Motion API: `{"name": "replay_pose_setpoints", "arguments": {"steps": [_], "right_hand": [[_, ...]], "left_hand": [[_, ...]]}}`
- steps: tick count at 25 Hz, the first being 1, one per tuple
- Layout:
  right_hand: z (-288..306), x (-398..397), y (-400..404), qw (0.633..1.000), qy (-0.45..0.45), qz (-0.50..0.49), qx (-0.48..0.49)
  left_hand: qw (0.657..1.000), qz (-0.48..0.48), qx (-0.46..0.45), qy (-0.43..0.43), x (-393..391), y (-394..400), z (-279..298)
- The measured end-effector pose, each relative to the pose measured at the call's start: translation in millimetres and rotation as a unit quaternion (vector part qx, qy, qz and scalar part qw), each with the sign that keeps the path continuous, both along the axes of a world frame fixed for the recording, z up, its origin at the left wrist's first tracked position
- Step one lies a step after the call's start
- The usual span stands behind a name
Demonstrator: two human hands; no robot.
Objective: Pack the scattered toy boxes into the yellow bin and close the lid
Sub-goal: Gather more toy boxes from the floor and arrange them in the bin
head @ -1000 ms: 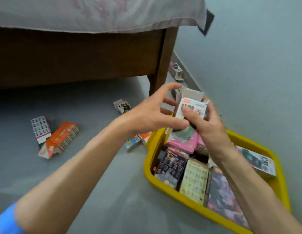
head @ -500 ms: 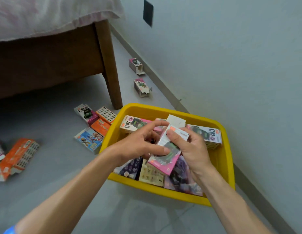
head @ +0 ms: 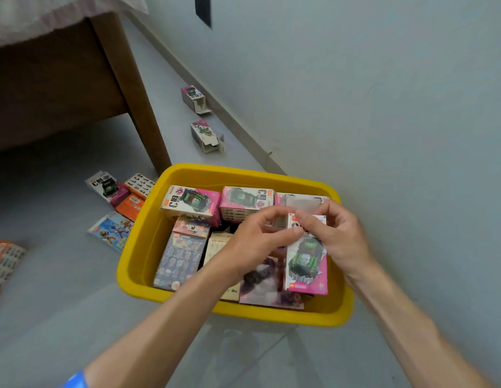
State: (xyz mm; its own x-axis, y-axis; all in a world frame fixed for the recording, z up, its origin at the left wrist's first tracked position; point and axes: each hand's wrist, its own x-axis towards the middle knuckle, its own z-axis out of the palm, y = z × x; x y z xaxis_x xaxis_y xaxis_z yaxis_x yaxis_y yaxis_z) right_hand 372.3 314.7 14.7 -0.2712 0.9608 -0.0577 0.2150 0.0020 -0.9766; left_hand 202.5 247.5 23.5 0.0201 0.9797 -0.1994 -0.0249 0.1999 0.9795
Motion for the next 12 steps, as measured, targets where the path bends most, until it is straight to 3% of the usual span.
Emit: {"name": "replay_pose_setpoints", "arguments": {"steps": [3, 5, 7, 8, 10, 12], "right_hand": [[1.7, 29.7, 15.0, 0.985, -0.103, -0.126, 0.048], [5.0, 42.0, 19.7, 0.974, -0.148, -0.142, 0.098], [4.9, 38.8, 17.9, 0.968, -0.183, -0.064, 0.16], [3.9, 33.9, 15.6, 0.96, -0.203, -0.015, 0.195], [0.2, 28.4, 9.8, 0.933, -0.25, 0.072, 0.249], [-5.1, 26.0, 8.1, 0.895, -0.321, 0.135, 0.279]], "left_hand": [[0.98, -0.078, 0.078, 0.163, 6.1, -10.1, -8.4], [0.907, -0.225, 0.131, 0.331, 11.3, -18.1, -22.4], [0.81, -0.307, 0.16, 0.474, 11.4, -19.6, -33.3], [0.779, -0.31, 0.163, 0.52, 9.3, -18.0, -35.7], [0.746, -0.298, 0.165, 0.572, 5.8, -15.4, -37.2], [0.736, -0.286, 0.166, 0.591, 2.0, -15.7, -38.1]]}}
